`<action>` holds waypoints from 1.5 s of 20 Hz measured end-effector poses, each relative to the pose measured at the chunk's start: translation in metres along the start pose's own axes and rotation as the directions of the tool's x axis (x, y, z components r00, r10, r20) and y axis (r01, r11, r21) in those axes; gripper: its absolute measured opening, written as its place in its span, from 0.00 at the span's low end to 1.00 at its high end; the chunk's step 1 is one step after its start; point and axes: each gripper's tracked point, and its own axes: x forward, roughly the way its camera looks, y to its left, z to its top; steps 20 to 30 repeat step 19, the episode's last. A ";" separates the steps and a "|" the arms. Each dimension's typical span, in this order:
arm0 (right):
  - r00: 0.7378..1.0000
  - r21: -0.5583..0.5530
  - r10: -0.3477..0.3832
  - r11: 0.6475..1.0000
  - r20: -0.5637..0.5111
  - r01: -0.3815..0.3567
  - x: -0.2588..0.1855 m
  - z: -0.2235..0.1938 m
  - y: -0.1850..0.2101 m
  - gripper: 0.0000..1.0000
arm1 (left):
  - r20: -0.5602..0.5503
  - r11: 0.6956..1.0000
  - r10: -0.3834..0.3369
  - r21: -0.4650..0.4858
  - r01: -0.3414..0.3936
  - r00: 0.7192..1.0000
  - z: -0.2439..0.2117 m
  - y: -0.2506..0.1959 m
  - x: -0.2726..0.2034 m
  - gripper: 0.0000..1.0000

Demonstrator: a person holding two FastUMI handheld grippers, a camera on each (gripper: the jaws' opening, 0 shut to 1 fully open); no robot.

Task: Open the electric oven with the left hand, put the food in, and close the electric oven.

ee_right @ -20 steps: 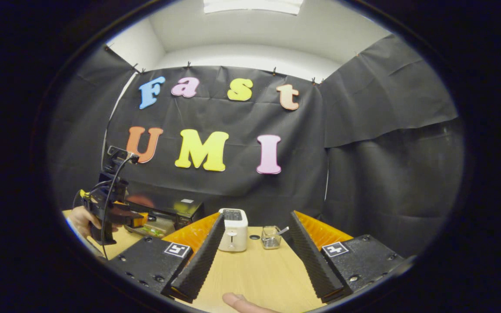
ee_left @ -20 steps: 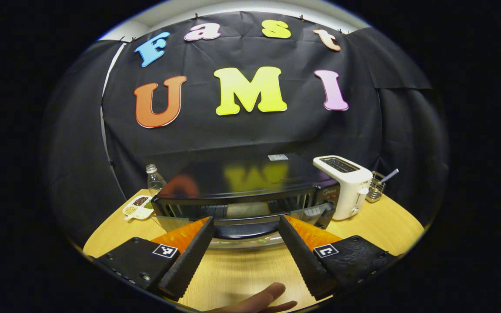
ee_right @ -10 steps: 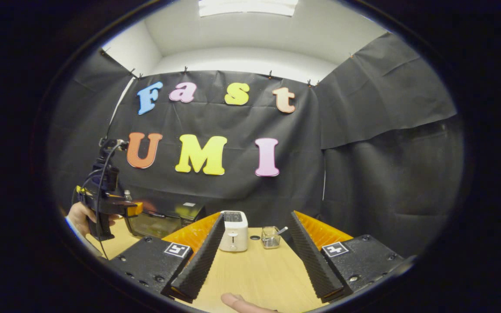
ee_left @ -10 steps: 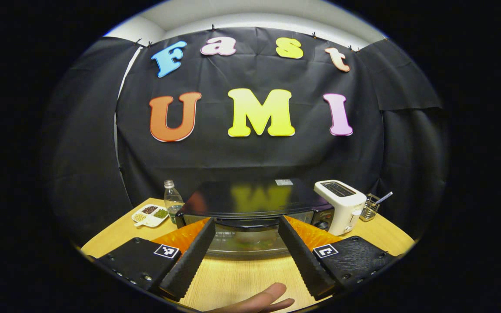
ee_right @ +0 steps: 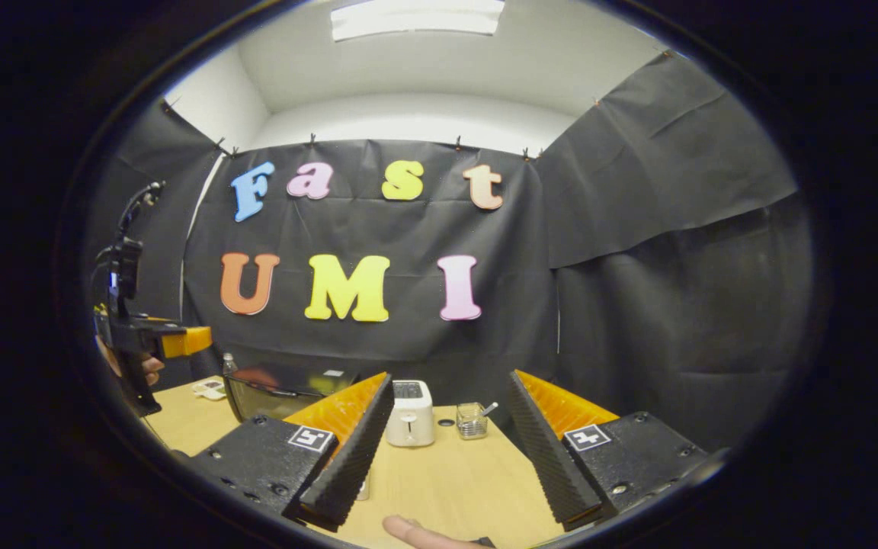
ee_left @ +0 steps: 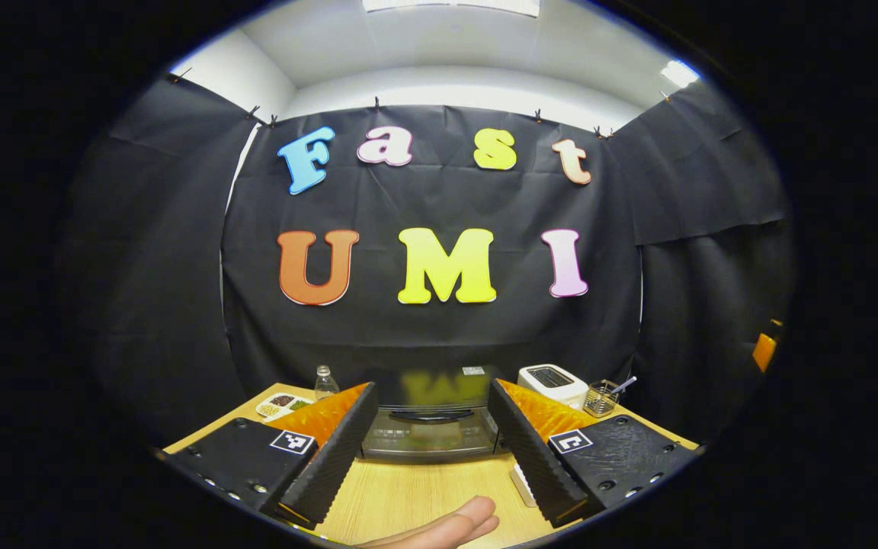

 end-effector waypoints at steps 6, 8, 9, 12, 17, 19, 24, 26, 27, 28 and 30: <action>0.999 0.022 0.036 0.999 0.030 -0.036 -0.014 0.013 0.013 0.95 | 0.033 1.000 -0.007 0.005 0.007 0.999 0.009 -0.003 -0.075 0.96; 0.998 0.017 0.055 0.998 0.038 -0.055 -0.017 0.014 0.019 0.95 | 0.029 1.000 0.027 -0.013 -0.027 0.999 -0.001 0.004 -0.094 0.96; 0.997 0.012 0.060 0.998 0.039 -0.061 -0.017 0.014 0.021 0.95 | 0.027 0.998 0.054 -0.023 -0.053 0.998 -0.007 0.009 -0.103 0.96; 0.997 0.010 0.079 0.997 0.013 -0.079 -0.013 -0.001 0.026 0.95 | 0.009 0.995 0.096 -0.023 -0.096 0.995 -0.024 0.015 -0.113 0.95; 0.998 0.014 0.059 0.998 -0.036 -0.058 -0.004 -0.013 0.020 0.95 | 0.003 0.995 0.096 -0.016 -0.095 0.995 -0.025 0.018 -0.112 0.96; 0.997 0.007 0.065 0.998 -0.040 -0.065 -0.005 -0.011 0.022 0.87 | 0.023 0.996 0.092 -0.024 -0.091 0.995 -0.023 0.020 -0.113 0.95; 0.997 0.007 0.065 0.998 -0.040 -0.065 -0.005 -0.011 0.022 0.87 | 0.023 0.996 0.092 -0.024 -0.091 0.995 -0.023 0.020 -0.113 0.95; 0.997 0.007 0.065 0.998 -0.040 -0.065 -0.005 -0.011 0.022 0.87 | 0.023 0.996 0.092 -0.024 -0.091 0.995 -0.023 0.020 -0.113 0.95; 0.997 0.007 0.065 0.998 -0.040 -0.065 -0.005 -0.011 0.022 0.87 | 0.023 0.996 0.092 -0.024 -0.091 0.995 -0.023 0.020 -0.113 0.95; 0.997 0.007 0.065 0.998 -0.040 -0.065 -0.005 -0.011 0.022 0.87 | 0.023 0.996 0.092 -0.024 -0.091 0.995 -0.023 0.020 -0.113 0.95; 0.997 0.007 0.065 0.998 -0.040 -0.065 -0.005 -0.011 0.022 0.87 | 0.023 0.996 0.092 -0.024 -0.091 0.995 -0.023 0.020 -0.113 0.95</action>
